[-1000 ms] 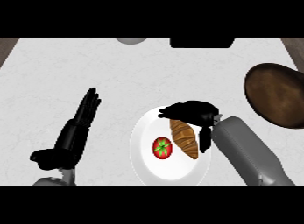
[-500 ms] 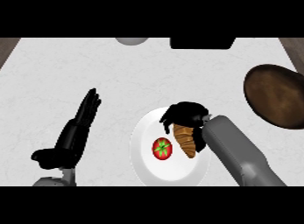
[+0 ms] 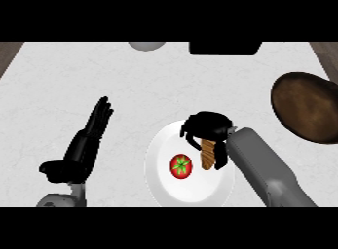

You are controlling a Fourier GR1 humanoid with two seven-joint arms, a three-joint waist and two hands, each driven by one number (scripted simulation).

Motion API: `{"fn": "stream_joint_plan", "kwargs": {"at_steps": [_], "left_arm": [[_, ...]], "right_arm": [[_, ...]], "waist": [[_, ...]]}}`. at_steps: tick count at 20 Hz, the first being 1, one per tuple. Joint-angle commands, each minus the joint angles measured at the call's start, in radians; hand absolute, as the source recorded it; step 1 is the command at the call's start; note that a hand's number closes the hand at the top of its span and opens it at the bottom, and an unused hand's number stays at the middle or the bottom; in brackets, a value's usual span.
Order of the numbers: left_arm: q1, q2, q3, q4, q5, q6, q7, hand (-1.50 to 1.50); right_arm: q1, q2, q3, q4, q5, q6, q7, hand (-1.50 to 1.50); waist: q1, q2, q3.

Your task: Pick the croissant from the plate and place it in the pan

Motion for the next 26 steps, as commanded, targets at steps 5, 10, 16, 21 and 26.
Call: {"fn": "stream_joint_plan", "kwargs": {"at_steps": [5, 10, 16, 21, 26], "left_arm": [[0.028, 0.020, 0.042, -0.032, 0.006, 0.019, 0.027, 0.00], [0.059, 0.012, 0.045, -0.048, 0.018, 0.020, 0.018, 0.00], [0.083, 0.019, 0.047, -0.075, 0.019, 0.020, 0.028, 0.00], [0.097, 0.017, 0.012, -0.085, -0.003, 0.008, 0.029, 0.00], [0.081, 0.002, -0.004, -0.085, -0.019, 0.008, 0.008, 0.00]], "right_arm": [[0.161, -0.033, -0.166, -0.090, -0.067, -0.084, 0.253, 1.50], [0.333, -0.069, -0.269, -0.290, -0.118, -0.213, 0.394, 1.50], [0.477, -0.089, -0.323, -0.696, -0.162, -0.297, 0.471, 1.50], [0.655, -0.099, -0.361, -1.065, -0.253, -0.196, 0.579, 1.50], [0.727, -0.063, -0.466, -1.254, -0.377, -0.119, 0.730, 1.50]], "waist": [[-0.065, -0.007, 0.002], [-0.103, -0.018, 0.000], [-0.095, -0.017, 0.001], [-0.060, -0.004, 0.002], [-0.029, 0.006, 0.003]]}}
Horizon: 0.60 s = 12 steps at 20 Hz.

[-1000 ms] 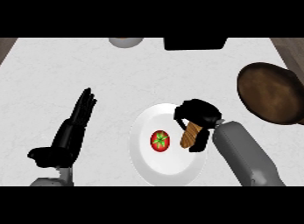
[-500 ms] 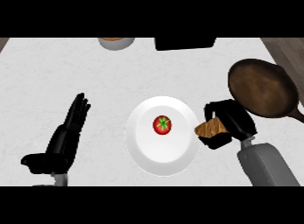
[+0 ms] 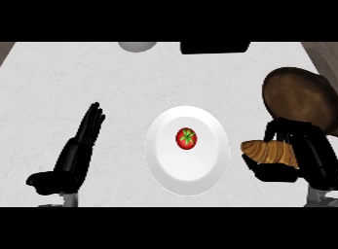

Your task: Pick the croissant from the plate and place it in the pan

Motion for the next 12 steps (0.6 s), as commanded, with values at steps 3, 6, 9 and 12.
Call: {"fn": "stream_joint_plan", "kwargs": {"at_steps": [3, 6, 9, 12], "left_arm": [[-0.060, 0.027, 0.048, 0.032, 0.035, -0.047, 0.003, 0.00], [-0.029, -0.042, -0.032, 0.043, -0.024, -0.004, -0.006, 0.00], [-0.086, -0.017, 0.011, 0.060, -0.012, -0.028, -0.016, 0.00], [-0.069, -0.054, -0.036, 0.035, -0.038, 0.003, 0.019, 0.00]], "right_arm": [[-0.002, -0.035, -0.216, 0.007, -0.202, 0.034, -0.006, 1.50], [-0.080, -0.051, -0.282, 0.084, -0.234, 0.035, 0.022, 1.50], [-0.167, -0.074, -0.312, 0.272, -0.178, -0.070, -0.056, 1.50], [-0.255, -0.098, -0.343, 0.446, -0.111, -0.214, -0.158, 1.50]], "waist": [[0.035, 0.013, 0.002], [0.040, 0.013, 0.002], [0.045, 0.014, 0.002], [0.057, 0.017, 0.003]]}}
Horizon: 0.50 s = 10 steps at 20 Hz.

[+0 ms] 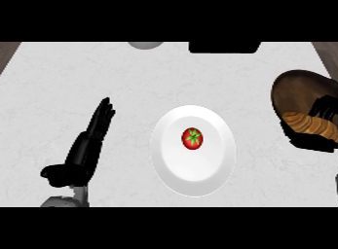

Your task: Pick the croissant from the plate and place it in the pan

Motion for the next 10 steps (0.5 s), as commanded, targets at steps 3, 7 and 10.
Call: {"fn": "stream_joint_plan", "kwargs": {"at_steps": [3, 7, 10], "left_arm": [[0.050, 0.018, 0.018, -0.010, 0.031, -0.040, -0.044, 0.00], [-0.015, -0.007, 0.012, 0.014, 0.002, -0.008, -0.005, 0.00], [-0.051, -0.006, 0.003, -0.024, 0.007, -0.014, 0.054, 0.00]], "right_arm": [[-0.141, -0.051, -0.098, 0.321, 0.051, -0.238, -0.188, 1.50], [-0.293, -0.128, -0.215, 0.523, -0.083, -0.248, -0.274, 1.50], [-0.393, -0.173, -0.271, 0.776, -0.093, -0.330, -0.393, 1.50]], "waist": [[0.015, 0.004, 0.001], [0.014, 0.004, 0.001], [0.039, 0.014, 0.004]]}}
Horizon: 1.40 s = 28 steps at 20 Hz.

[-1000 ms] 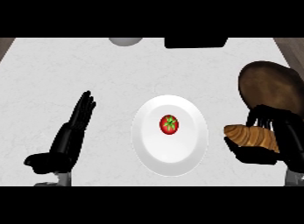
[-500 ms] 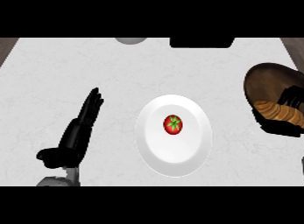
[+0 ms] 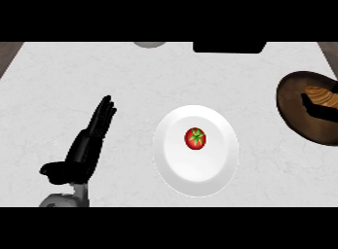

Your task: Pick the croissant from the plate and place it in the pan

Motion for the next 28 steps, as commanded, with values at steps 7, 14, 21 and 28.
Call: {"fn": "stream_joint_plan", "kwargs": {"at_steps": [7, 14, 21, 28], "left_arm": [[-0.013, -0.008, -0.013, -0.009, -0.016, -0.003, 0.014, 0.00], [-0.022, -0.021, -0.038, -0.010, -0.019, -0.015, -0.002, 0.00], [-0.017, -0.028, -0.040, -0.016, -0.022, -0.007, 0.010, 0.00], [0.000, -0.026, -0.027, -0.011, -0.013, -0.009, 0.005, 0.00]], "right_arm": [[-0.280, -0.170, -0.127, 0.557, -0.060, -0.102, -0.258, 1.50], [-0.291, -0.203, 0.040, 0.718, 0.095, 0.237, -0.061, -1.50], [-0.350, -0.160, -0.055, 0.749, 0.003, 0.208, -0.175, -1.50], [-0.356, -0.256, -0.205, 0.780, -0.156, 0.363, -0.262, -1.50]], "waist": [[0.023, 0.010, 0.002], [0.057, 0.022, 0.003], [0.051, 0.022, 0.006], [0.031, 0.016, 0.004]]}}
